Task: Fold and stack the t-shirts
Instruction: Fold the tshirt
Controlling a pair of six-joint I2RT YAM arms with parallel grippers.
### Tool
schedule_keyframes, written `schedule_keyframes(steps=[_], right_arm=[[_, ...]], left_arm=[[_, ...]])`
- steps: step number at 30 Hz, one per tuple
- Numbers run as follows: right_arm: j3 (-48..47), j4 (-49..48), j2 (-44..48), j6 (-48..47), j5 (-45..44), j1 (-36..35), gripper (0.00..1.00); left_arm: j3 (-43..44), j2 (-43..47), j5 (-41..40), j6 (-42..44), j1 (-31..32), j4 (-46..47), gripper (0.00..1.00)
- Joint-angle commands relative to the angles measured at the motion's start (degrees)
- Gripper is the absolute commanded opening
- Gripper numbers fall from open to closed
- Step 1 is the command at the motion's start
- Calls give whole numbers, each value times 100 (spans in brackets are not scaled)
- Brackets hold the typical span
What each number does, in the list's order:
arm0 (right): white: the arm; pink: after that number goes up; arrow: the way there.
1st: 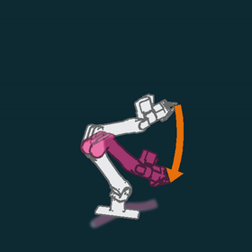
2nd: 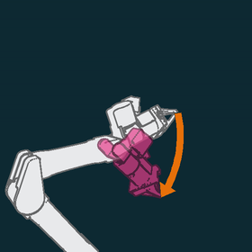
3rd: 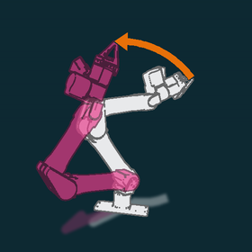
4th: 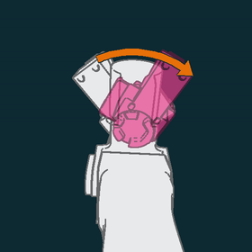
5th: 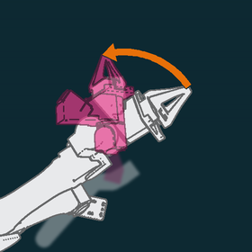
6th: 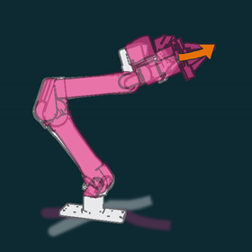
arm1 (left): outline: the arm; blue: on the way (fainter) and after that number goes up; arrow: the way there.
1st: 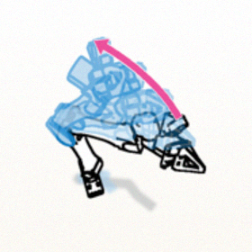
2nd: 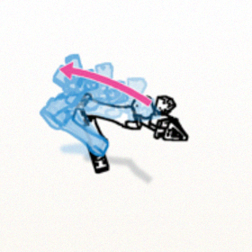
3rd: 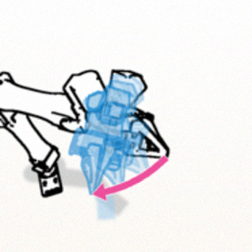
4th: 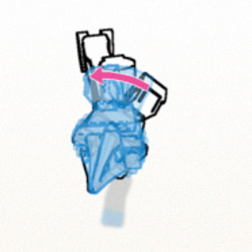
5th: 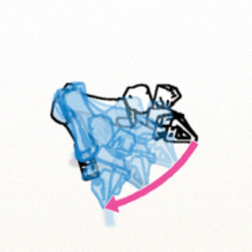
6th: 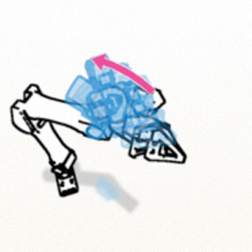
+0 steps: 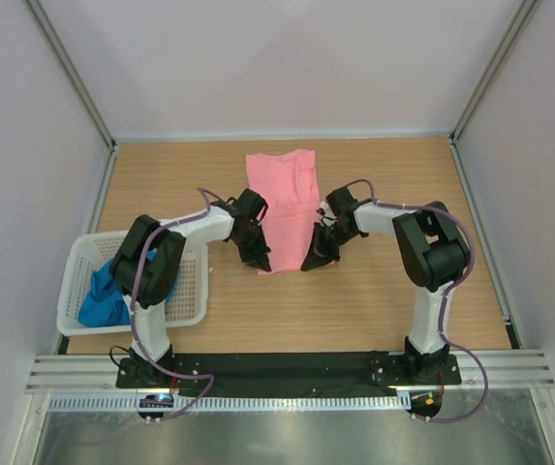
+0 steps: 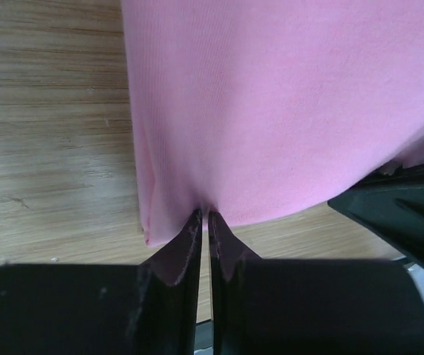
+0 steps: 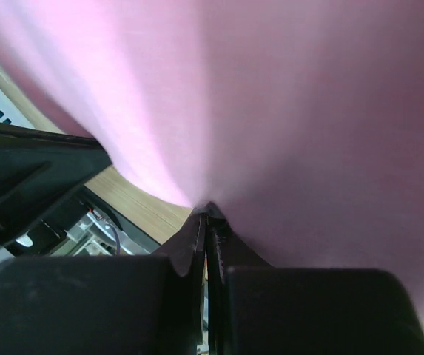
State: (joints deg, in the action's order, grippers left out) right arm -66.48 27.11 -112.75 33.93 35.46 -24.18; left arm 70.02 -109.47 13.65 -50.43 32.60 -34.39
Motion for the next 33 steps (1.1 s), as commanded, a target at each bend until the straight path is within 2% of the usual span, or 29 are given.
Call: schedule_keyframes(steps=[1, 6, 9, 12, 14, 16, 24, 29, 33], right_arm=[[205, 109, 201, -395, -250, 378, 1], [276, 469, 253, -817, -347, 950, 1], [232, 802, 411, -994, -584, 1030, 1], [144, 910, 666, -951, -523, 1030, 1], [4, 901, 938, -897, -383, 969, 2], [-390, 1076, 992, -897, -374, 898, 3], [-1367, 1209, 263, -739, -311, 740, 13], [-1087, 946, -54, -625, -399, 599, 18], [-404, 717, 42, -660, -698, 590, 26]], left_arm=[[-313, 66, -187, 209, -96, -23, 8], [-384, 40, -389, 455, -131, -191, 7], [-349, 171, -355, 517, -131, -287, 7], [-244, 408, -118, 552, -131, -331, 11], [-68, 637, -21, 543, -122, -384, 19], [256, 760, 6, 561, -131, -567, 22], [1057, 278, 173, 640, -298, -701, 25], [883, -179, 182, 640, -298, -569, 22], [356, -224, 147, 631, -289, -324, 21]])
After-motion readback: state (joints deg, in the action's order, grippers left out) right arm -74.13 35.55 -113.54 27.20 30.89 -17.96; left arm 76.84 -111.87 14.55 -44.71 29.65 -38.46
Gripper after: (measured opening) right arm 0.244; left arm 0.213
